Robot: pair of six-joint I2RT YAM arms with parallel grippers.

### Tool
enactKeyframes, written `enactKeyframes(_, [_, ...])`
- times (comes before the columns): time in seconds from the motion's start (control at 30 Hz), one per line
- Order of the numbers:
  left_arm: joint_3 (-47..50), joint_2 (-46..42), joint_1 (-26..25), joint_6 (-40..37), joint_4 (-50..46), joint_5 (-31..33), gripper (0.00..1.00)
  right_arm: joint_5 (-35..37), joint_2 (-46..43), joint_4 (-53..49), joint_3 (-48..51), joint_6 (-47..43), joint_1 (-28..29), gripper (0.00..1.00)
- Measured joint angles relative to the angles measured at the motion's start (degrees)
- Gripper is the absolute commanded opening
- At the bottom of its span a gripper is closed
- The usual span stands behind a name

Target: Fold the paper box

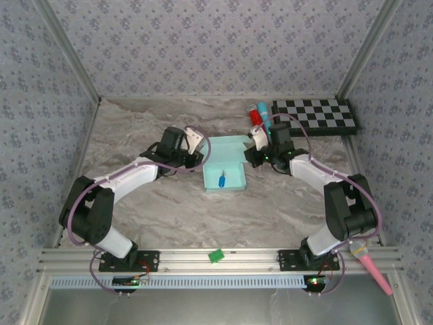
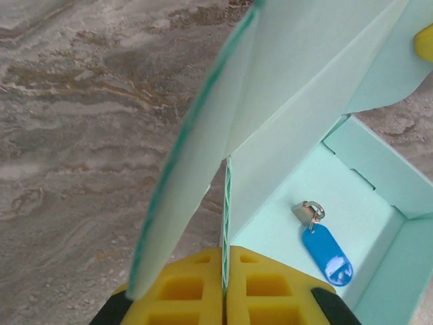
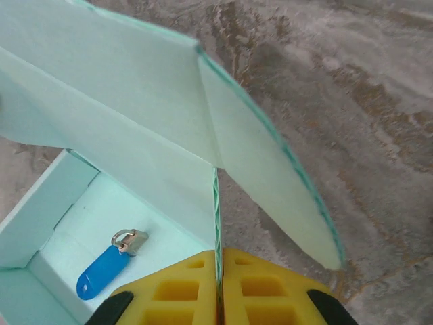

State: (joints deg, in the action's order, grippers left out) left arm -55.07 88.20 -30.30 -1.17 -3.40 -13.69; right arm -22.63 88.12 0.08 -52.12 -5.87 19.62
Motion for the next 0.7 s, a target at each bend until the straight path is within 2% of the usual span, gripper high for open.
enactKeyframes(0.2, [-1.03, 0.00, 0.22, -2.99, 1.38, 2.80, 0.01, 9.35, -2.75, 4.94, 1.60, 0.09, 3.82, 0.08])
enactKeyframes(0.37, [-1.03, 0.00, 0.42, -5.81, 3.78, 5.88, 0.00, 18.14, -3.78, 12.61, 5.51, 0.68, 8.04, 0.08])
enactKeyframes(0.7, [-2.10, 2.12, 0.70, -6.86, 7.21, 8.63, 0.00, 26.18, -1.66, 18.43, 5.86, 2.43, 10.93, 0.08])
